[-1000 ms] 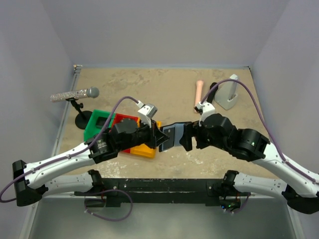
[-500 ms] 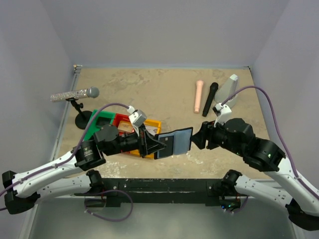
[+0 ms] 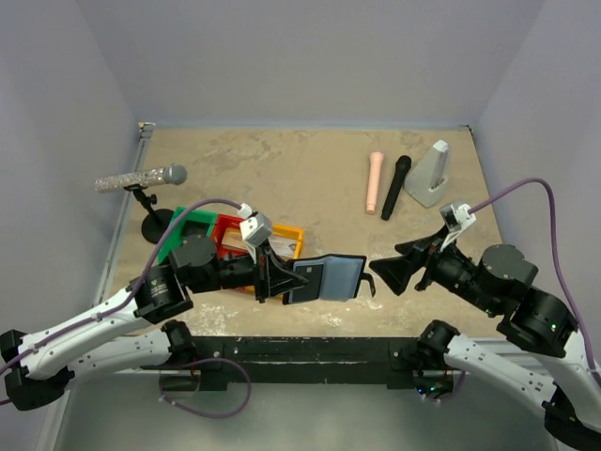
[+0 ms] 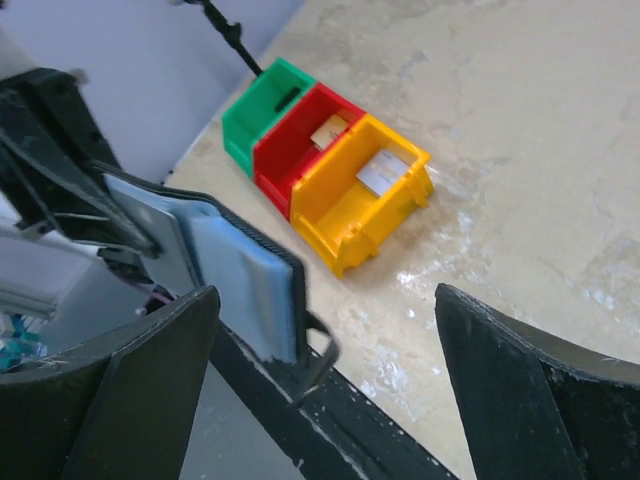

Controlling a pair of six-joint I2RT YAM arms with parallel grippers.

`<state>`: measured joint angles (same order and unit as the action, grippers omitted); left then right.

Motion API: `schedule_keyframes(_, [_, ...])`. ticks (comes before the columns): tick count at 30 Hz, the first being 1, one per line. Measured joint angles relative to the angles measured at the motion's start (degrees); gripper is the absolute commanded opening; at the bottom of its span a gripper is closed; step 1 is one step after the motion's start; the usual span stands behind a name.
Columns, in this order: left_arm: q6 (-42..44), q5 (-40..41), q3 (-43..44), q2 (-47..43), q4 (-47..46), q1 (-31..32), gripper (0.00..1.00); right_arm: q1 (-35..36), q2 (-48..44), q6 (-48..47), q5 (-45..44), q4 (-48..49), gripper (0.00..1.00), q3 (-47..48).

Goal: Take the credit cards out of the card holder
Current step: Place the card holder at the center of the board.

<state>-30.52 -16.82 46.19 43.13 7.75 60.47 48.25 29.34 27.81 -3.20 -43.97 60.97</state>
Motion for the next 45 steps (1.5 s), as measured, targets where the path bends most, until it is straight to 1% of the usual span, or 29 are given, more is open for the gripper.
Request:
schedule_keyframes(1, [0.42,-0.42,0.11,0.0,0.9,-0.11,0.0,0.0,-0.35,-0.44,0.48,0.57,0.99,0.26])
schedule_keyframes(6, [1.73,-2.01,0.42,-0.31,2.8,-0.79,0.0,-0.02,-0.9,-2.95,6.58,3.17,0.99,0.46])
schedule_keyframes(11, [1.86,-5.62,0.96,-0.52,2.67,-0.87,0.0,0.0,3.04,-5.01,14.19,3.85,0.99,1.55])
schedule_keyframes(16, [1.88,-8.52,1.27,-0.87,2.16,-0.87,0.0,0.0,5.53,-5.7,18.64,4.31,0.99,1.38])
schedule_keyframes(21, [1.88,-9.75,1.27,-1.05,1.73,-0.87,0.0,0.0,6.54,-6.08,23.19,4.87,0.99,1.36])
schedule_keyframes(23, [1.88,-9.97,1.27,-1.07,1.49,-0.87,0.0,0.0,7.08,-6.27,25.24,5.01,0.97,1.33])
schedule_keyframes(24, [1.88,-10.01,1.27,-1.07,1.33,-0.87,0.0,0.0,7.45,-6.43,25.97,4.96,0.95,1.31])
schedule_keyframes(26, [1.88,-10.05,1.27,-1.07,1.09,-0.87,0.0,0.0,8.17,-6.62,27.19,4.92,0.88,1.25])
schedule_keyframes(28, [1.88,-10.1,1.27,-1.07,0.72,-0.87,0.0,0.0,9.05,-6.93,28.41,4.72,0.79,1.05])
schedule_keyframes(29, [1.88,-10.16,1.27,-1.05,0.52,-0.87,0.0,0.0,9.62,-6.99,28.87,4.61,0.73,0.85])
schedule_keyframes(33, [1.88,-10.51,1.27,-1.05,0.13,-0.87,0.0,0.0,11.21,-7.54,30.34,4.33,0.45,0.15])
schedule_keyframes(35, [1.88,-10.69,1.27,-1.05,0.02,-0.87,0.0,-0.02,11.52,-7.69,31.01,4.28,0.34,-0.33])
schedule_keyframes(36, [1.9,-10.73,1.27,-1.05,0.04,-0.87,0.0,0.0,11.52,-7.74,31.36,4.28,0.23,-0.61])
schedule_keyframes(37, [2.1,-10.75,1.27,-1.05,0.07,-0.87,0.0,-0.02,11.52,-7.76,31.52,4.31,0.08,-0.9])
schedule_keyframes(38, [2.23,-10.75,1.27,-1.05,0.15,-0.9,0.0,-0.02,11.5,-7.69,31.95,4.33,0.0,-1.16])
schedule_keyframes(44, [2.71,-10.25,1.27,-1.05,0.46,-1.11,0.0,0.04,11.15,-7.61,34.05,4.61,0.0,-1.4])
schedule_keyframes(45, [2.71,-10.27,1.27,-1.05,0.48,-1.11,0.0,0.04,11.1,-7.58,34.14,4.59,0.21,-1.4])
